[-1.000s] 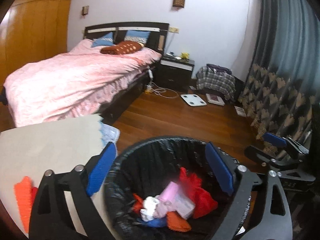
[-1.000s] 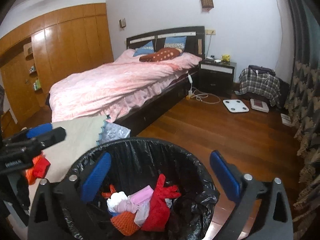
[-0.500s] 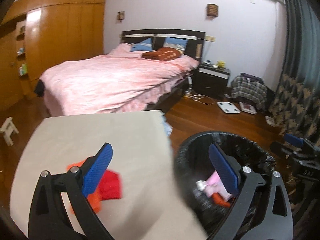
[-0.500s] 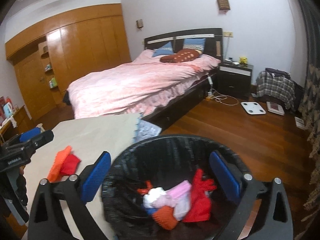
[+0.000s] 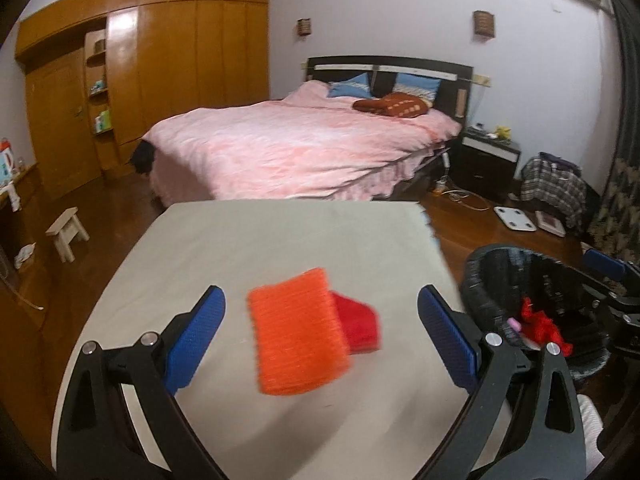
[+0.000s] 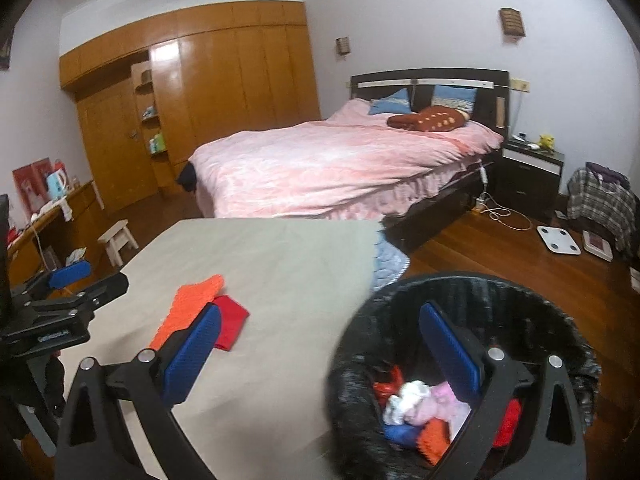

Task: Collect trash
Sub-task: 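Move the left gripper back to the table and grasp the orange mesh, then grasp the red cloth with the right gripper while the left holds the orange mesh, then carry the orange mesh and red cloth over the trash bin with both grippers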

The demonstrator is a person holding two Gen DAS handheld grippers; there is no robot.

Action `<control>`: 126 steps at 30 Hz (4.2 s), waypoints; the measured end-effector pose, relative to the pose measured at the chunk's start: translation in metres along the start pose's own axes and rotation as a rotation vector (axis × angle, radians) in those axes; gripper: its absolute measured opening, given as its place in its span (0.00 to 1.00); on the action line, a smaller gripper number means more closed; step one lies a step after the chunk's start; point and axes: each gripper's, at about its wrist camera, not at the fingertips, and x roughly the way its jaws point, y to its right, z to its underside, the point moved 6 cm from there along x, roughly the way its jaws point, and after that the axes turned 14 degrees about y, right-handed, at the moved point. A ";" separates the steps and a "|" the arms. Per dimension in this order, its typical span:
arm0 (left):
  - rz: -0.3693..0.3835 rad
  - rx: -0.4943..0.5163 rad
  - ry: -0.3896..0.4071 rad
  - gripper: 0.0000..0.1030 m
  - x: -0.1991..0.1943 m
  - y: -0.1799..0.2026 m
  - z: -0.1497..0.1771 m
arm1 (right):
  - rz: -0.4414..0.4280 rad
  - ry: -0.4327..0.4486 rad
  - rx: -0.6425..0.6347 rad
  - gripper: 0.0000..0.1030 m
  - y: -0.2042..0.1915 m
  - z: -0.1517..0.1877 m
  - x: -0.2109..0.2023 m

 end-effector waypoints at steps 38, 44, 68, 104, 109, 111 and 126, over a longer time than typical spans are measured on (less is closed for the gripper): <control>0.086 -0.132 -0.238 0.37 0.106 -0.022 0.098 | -0.025 -0.095 -0.090 0.94 -0.035 0.040 0.056; 0.078 -0.156 -0.215 0.13 0.096 -0.028 0.089 | -0.028 -0.083 -0.092 0.94 -0.036 0.033 0.053; -0.081 -0.097 -0.076 0.12 0.040 -0.101 0.043 | -0.062 -0.040 -0.089 0.94 -0.091 0.027 0.086; -0.103 -0.120 -0.113 0.12 0.051 -0.137 0.063 | -0.160 -0.305 -0.038 0.17 -0.126 0.086 0.150; -0.088 -0.106 -0.085 0.12 0.042 -0.123 0.046 | -0.162 -0.242 -0.058 0.17 -0.121 0.060 0.128; -0.082 -0.101 -0.076 0.12 0.039 -0.117 0.041 | -0.158 -0.217 -0.056 0.17 -0.117 0.050 0.118; -0.011 -0.070 -0.007 0.12 0.006 -0.051 -0.004 | -0.152 -0.064 -0.041 0.16 -0.091 -0.018 0.057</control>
